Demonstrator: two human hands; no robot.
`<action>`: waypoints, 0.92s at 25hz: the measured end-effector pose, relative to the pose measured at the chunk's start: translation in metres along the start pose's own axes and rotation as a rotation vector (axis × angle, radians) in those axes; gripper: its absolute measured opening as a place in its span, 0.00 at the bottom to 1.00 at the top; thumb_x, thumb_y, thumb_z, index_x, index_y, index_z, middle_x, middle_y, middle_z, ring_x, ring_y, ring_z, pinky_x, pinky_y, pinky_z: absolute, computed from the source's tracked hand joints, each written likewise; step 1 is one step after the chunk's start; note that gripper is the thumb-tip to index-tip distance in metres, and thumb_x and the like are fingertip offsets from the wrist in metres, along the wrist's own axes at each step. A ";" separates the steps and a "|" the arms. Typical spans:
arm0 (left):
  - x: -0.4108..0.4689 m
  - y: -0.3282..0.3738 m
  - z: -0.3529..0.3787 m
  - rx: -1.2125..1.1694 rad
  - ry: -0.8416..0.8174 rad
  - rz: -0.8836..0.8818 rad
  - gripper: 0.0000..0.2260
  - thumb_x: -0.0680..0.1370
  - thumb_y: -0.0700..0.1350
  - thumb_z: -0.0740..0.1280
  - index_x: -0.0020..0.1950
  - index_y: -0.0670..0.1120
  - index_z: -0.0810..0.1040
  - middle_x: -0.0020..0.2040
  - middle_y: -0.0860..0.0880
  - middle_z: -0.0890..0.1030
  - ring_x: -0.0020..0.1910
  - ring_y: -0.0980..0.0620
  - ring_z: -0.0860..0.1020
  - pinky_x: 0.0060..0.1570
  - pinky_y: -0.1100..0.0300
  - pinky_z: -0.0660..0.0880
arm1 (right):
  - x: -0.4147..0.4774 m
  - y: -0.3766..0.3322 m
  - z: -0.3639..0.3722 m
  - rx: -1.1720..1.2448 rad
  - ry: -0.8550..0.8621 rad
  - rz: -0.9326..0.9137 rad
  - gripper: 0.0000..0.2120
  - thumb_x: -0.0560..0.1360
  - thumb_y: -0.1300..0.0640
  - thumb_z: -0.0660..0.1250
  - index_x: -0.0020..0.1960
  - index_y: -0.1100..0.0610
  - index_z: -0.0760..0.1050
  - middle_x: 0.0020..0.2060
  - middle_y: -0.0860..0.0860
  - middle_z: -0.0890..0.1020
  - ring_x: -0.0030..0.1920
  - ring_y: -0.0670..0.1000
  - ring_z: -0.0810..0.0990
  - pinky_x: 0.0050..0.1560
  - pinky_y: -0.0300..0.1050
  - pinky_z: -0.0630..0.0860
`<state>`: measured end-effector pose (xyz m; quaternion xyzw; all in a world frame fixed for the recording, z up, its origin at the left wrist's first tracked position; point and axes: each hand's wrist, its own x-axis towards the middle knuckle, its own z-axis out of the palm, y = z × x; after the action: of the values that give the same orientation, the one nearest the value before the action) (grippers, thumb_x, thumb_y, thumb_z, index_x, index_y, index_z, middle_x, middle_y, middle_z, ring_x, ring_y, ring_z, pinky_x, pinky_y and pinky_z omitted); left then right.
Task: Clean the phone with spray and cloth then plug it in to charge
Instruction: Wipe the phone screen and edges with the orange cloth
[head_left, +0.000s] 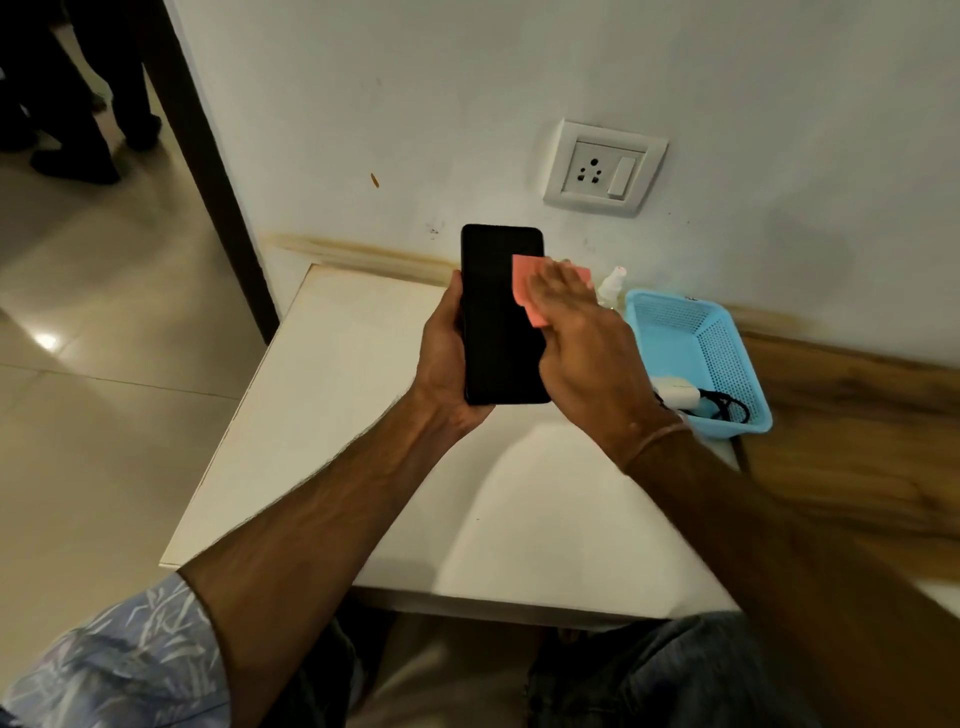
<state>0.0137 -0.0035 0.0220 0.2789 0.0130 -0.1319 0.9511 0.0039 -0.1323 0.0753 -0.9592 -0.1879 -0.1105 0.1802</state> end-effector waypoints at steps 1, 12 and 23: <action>0.000 0.000 -0.001 -0.001 0.014 0.000 0.28 0.84 0.61 0.54 0.72 0.42 0.75 0.63 0.39 0.81 0.60 0.42 0.81 0.61 0.48 0.79 | 0.002 -0.002 0.001 0.001 0.002 -0.008 0.30 0.76 0.69 0.57 0.76 0.58 0.59 0.77 0.54 0.59 0.78 0.52 0.54 0.77 0.45 0.52; 0.009 0.000 -0.008 -0.021 -0.022 0.007 0.33 0.84 0.63 0.49 0.74 0.38 0.70 0.59 0.36 0.79 0.54 0.41 0.79 0.57 0.47 0.76 | -0.066 -0.003 0.011 0.008 -0.062 -0.102 0.26 0.76 0.67 0.58 0.74 0.62 0.63 0.74 0.58 0.65 0.76 0.58 0.58 0.76 0.53 0.59; 0.004 0.002 -0.005 0.004 -0.037 0.025 0.32 0.85 0.62 0.48 0.76 0.38 0.68 0.57 0.37 0.78 0.51 0.42 0.78 0.55 0.48 0.75 | -0.095 -0.011 0.020 0.041 -0.017 -0.033 0.25 0.79 0.59 0.55 0.76 0.57 0.61 0.76 0.51 0.62 0.77 0.52 0.54 0.76 0.45 0.54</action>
<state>0.0182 -0.0001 0.0191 0.2783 -0.0084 -0.1252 0.9523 -0.0836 -0.1459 0.0336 -0.9530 -0.2074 -0.1015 0.1963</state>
